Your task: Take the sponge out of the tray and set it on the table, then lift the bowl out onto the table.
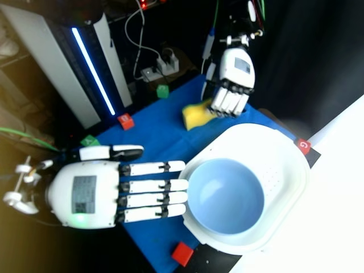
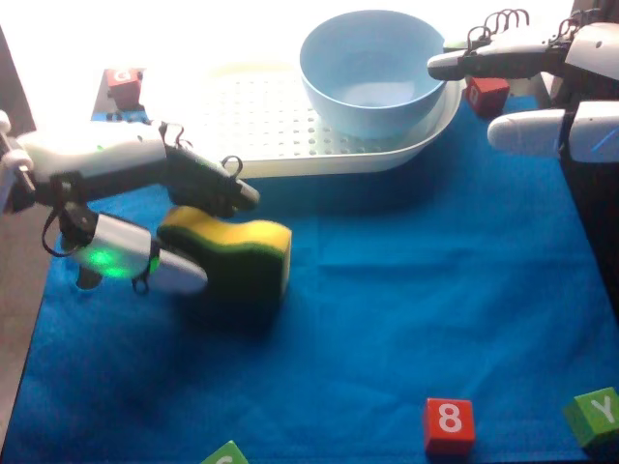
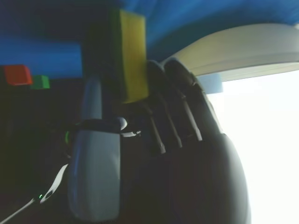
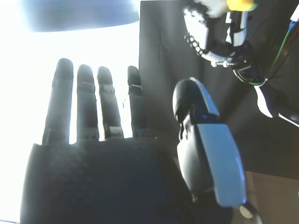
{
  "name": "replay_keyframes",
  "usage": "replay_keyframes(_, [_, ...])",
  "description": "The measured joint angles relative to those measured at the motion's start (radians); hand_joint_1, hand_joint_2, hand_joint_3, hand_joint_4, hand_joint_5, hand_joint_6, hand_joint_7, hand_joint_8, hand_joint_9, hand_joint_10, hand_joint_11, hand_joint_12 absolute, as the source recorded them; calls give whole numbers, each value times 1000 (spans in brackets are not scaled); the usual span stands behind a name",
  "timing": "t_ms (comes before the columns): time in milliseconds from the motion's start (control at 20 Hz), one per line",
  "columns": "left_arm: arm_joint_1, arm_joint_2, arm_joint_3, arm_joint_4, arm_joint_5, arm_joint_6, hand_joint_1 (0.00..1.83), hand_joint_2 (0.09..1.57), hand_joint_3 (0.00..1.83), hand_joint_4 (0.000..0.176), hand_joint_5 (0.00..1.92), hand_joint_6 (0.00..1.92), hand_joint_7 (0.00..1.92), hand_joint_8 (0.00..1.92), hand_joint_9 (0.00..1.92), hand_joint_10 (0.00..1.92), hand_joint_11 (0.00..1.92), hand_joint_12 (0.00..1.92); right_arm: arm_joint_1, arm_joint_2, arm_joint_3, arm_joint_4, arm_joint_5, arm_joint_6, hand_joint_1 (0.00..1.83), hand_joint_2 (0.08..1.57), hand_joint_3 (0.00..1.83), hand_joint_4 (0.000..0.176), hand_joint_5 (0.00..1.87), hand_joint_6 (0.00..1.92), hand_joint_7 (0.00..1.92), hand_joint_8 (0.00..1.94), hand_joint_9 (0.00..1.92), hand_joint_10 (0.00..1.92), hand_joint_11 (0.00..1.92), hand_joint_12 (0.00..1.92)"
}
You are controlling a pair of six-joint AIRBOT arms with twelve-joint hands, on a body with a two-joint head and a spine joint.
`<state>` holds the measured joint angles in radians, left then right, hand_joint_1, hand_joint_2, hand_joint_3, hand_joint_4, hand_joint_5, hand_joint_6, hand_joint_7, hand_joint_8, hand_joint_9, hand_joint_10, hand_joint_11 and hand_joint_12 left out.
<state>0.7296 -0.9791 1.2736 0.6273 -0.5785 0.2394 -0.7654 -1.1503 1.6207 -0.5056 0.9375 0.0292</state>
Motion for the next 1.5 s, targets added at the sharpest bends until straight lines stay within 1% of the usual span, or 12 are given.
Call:
replay_keyframes(50, [0,0,5,-6,-3,0,704,966,0,59,334,7,400,13,365,37,1,886,0,0,0,0,0,0,239,1342,2,82,307,0,203,0,182,0,189,65])
replay_keyframes(100, [0,0,12,-29,-9,0,706,941,0,75,236,9,275,14,215,20,0,458,0,0,0,0,0,0,239,1351,5,78,305,0,193,0,177,0,190,64])
replay_keyframes(200, [0,7,14,-55,-21,0,633,935,0,127,158,0,181,0,123,0,0,205,0,0,0,0,0,0,234,1354,5,63,304,0,196,2,176,0,187,61])
replay_keyframes(450, [-7,29,19,-122,-102,13,737,863,0,104,118,1,174,10,112,16,50,117,0,0,0,0,0,0,282,1347,0,89,271,0,197,0,166,0,162,44])
replay_keyframes(500, [-13,38,18,-141,-116,29,686,834,0,151,150,3,242,7,149,9,44,131,0,0,0,0,0,0,285,1346,0,92,266,0,192,0,160,0,153,40])
replay_keyframes(550, [-16,49,13,-174,-137,43,637,847,4,152,152,1,236,1,154,5,77,153,0,0,0,0,0,0,310,1341,0,91,269,1,188,0,143,0,139,34])
replay_keyframes(650, [-16,78,-3,-226,-184,94,720,853,2,97,237,9,251,1,118,3,2,5,0,0,-1,0,0,0,359,1328,0,105,275,2,178,1,115,0,113,24])
replay_keyframes(850, [-17,92,-2,-389,-239,225,668,917,8,113,163,0,192,0,108,0,3,288,5,0,16,-5,1,0,529,1270,0,120,270,4,241,11,194,14,205,68])
replay_keyframes(1000, [-17,74,22,-497,-243,269,742,941,9,169,181,2,99,2,6,0,0,18,55,-19,59,18,-1,0,608,1222,0,171,303,11,207,1,186,4,190,67])
replay_keyframes(1350, [12,-16,61,-588,-233,297,772,951,5,152,60,1,0,0,0,0,0,0,184,-125,151,-79,-83,2,576,1188,0,154,306,7,188,3,192,8,180,93])
replay_keyframes(1400, [16,-19,66,-597,-232,297,813,956,5,143,64,2,0,0,0,0,0,0,202,-136,169,-80,-107,2,615,1157,0,152,318,1,172,7,187,9,29,494])
replay_keyframes(1500, [16,-27,75,-614,-233,300,797,952,3,151,65,2,0,0,0,0,0,0,217,-153,179,-121,-148,2,581,1159,0,170,289,0,143,2,165,2,5,552])
